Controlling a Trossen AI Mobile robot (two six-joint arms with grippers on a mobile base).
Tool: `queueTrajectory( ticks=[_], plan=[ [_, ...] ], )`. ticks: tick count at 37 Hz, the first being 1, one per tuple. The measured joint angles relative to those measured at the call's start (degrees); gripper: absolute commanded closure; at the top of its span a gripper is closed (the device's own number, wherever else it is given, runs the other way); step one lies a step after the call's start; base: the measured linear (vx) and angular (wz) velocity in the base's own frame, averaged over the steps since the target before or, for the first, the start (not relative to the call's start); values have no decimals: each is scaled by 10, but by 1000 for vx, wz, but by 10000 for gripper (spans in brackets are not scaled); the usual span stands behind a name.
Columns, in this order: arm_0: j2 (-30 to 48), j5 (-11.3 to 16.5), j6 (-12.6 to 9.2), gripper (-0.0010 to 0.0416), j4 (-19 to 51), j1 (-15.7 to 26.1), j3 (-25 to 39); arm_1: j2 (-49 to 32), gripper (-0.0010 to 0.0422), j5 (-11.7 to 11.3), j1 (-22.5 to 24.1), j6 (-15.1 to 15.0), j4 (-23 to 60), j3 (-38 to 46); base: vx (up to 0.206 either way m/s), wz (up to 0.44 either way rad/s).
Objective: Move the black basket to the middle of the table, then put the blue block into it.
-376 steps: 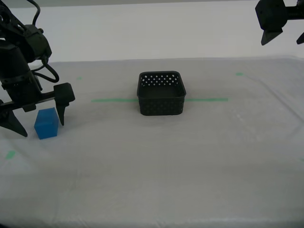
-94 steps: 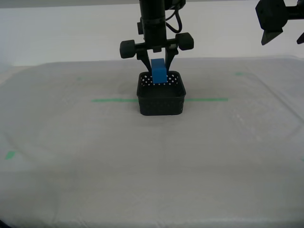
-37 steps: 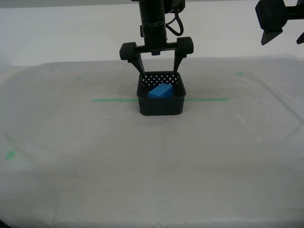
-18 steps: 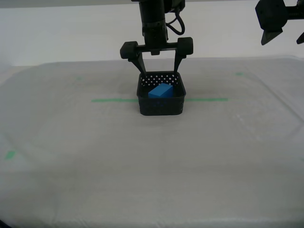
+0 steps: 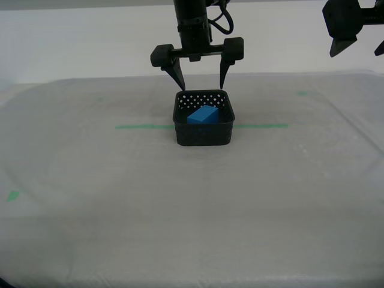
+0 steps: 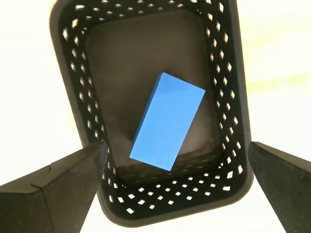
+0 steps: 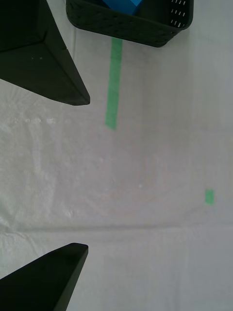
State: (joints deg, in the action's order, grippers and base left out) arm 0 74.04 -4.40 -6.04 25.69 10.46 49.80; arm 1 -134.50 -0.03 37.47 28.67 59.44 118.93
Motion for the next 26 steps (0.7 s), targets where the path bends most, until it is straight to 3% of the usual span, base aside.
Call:
queueTrajectory(
  ticks=[13,26],
  plan=[
    [0,0,0,7,0,-1,0,13,11,-10,-2,0,7,0,0,0],
    [0,0,0,7,0,0,0,17,11,-38,-3,-2,19,-1,0,0]
  ],
)
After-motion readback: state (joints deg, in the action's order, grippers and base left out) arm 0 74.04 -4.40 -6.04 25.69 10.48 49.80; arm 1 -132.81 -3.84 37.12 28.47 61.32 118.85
